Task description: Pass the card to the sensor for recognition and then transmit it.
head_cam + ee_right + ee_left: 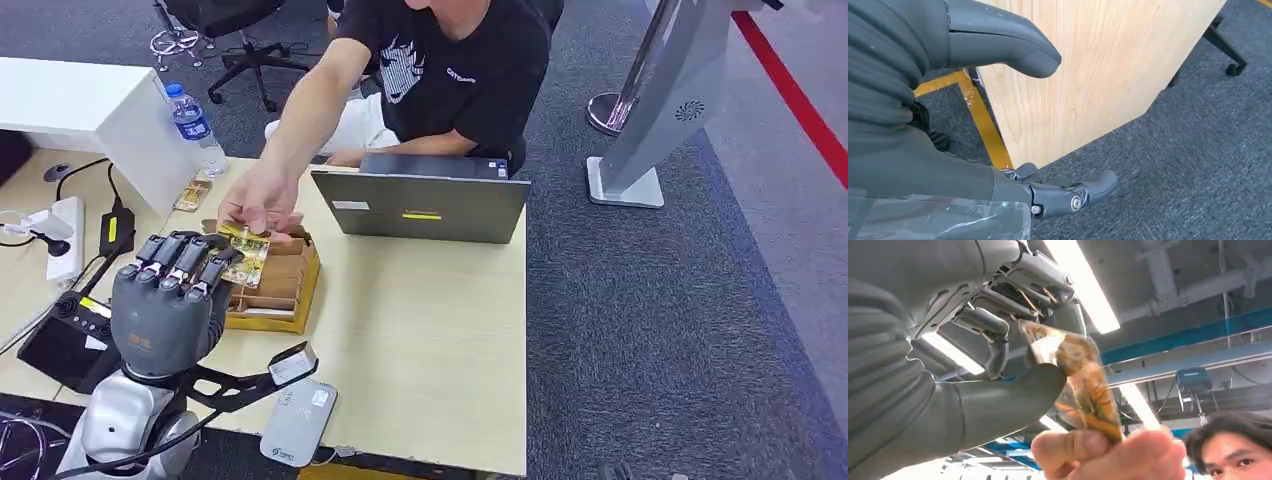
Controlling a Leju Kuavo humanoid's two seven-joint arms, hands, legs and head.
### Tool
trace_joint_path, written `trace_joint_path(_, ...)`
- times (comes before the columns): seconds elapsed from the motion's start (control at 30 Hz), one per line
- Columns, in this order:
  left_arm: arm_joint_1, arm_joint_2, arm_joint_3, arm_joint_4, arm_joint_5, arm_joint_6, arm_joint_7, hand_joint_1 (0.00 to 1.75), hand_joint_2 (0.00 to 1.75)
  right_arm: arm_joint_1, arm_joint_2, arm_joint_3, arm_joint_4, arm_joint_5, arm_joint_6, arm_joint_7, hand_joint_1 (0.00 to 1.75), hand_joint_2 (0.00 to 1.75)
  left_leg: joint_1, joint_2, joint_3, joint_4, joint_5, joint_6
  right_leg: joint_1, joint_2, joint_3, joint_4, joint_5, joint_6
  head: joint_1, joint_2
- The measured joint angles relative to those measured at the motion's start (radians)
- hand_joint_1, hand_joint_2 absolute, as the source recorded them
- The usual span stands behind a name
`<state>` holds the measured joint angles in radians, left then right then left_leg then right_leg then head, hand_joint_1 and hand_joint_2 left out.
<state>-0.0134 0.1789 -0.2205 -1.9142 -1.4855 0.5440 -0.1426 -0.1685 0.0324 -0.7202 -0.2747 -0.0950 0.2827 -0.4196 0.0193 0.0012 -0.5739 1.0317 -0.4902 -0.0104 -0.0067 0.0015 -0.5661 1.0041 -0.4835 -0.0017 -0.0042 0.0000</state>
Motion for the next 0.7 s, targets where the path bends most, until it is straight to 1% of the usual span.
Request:
trace_joint_path(0.13, 0.000, -0.011, 0.006, 0.000, 0.026, 0.003, -0.040, 1.75, 1.75, 0.000, 0.000, -0.010, 0.001, 0.005, -0.001, 0.001, 0.00, 1.75, 0.000, 0.000, 0.000, 0.000, 0.000, 0.000, 0.000, 0.000, 0.000, 0.000, 0.000, 0.000, 0.000, 0.000)
trace_joint_path(0.23, 0.011, -0.028, 0.006, 0.000, 0.069, -0.013, -0.093, 1.75, 1.75, 0.000, 0.000, -0.018, 0.001, 0.005, -0.001, 0.001, 0.00, 1.75, 0.000, 0.000, 0.000, 0.000, 0.000, 0.000, 0.000, 0.000, 0.000, 0.000, 0.000, 0.000, 0.000, 0.000)
trace_joint_path(0.3, 0.021, -0.037, 0.003, 0.001, 0.108, -0.043, -0.130, 1.75, 1.75, 0.000, 0.000, -0.024, 0.001, 0.005, 0.000, 0.001, 0.00, 1.75, 0.000, 0.000, 0.000, 0.000, 0.000, 0.000, 0.000, 0.000, 0.000, 0.000, 0.000, 0.000, 0.000, 0.000)
trace_joint_path(0.4, 0.050, -0.038, -0.022, 0.013, 0.208, -0.096, -0.193, 1.75, 1.75, 0.001, 0.000, -0.039, 0.001, 0.005, 0.003, 0.000, 0.00, 1.75, 0.000, 0.000, 0.000, 0.000, 0.000, 0.000, 0.000, 0.000, 0.000, 0.000, 0.000, 0.000, 0.000, 0.000)
trace_joint_path(0.5, 0.077, -0.028, -0.044, 0.032, 0.281, -0.141, -0.232, 1.75, 1.75, 0.001, 0.000, -0.048, 0.001, 0.005, 0.004, 0.000, 0.00, 1.75, 0.000, 0.000, 0.000, 0.000, 0.000, 0.000, 0.000, 0.000, -0.001, 0.000, 0.000, 0.000, 0.000, 0.000)
trace_joint_path(0.53, 0.087, -0.016, -0.051, 0.041, 0.307, -0.156, -0.246, 1.75, 1.75, 0.001, 0.000, -0.053, 0.001, 0.005, 0.004, 0.000, 0.00, 1.75, 0.000, 0.000, 0.000, 0.000, 0.000, 0.000, 0.000, 0.000, -0.001, 0.000, 0.000, 0.000, 0.000, 0.000)
trace_joint_path(0.57, 0.098, -0.005, -0.056, 0.047, 0.325, -0.165, -0.257, 1.75, 1.75, 0.001, 0.000, -0.057, 0.001, 0.005, 0.005, 0.001, 0.00, 1.75, 0.000, 0.001, 0.000, 0.000, 0.000, 0.000, 0.000, 0.000, -0.001, 0.000, 0.000, 0.000, 0.000, 0.000)
trace_joint_path(0.7, 0.098, -0.005, -0.056, 0.047, 0.325, -0.165, -0.257, 1.75, 1.75, 0.001, 0.000, -0.057, 0.001, 0.005, 0.005, 0.001, 0.00, 1.75, 0.000, 0.001, 0.000, 0.000, 0.000, 0.000, 0.000, 0.000, -0.001, 0.000, 0.000, 0.000, 0.000, 0.000)
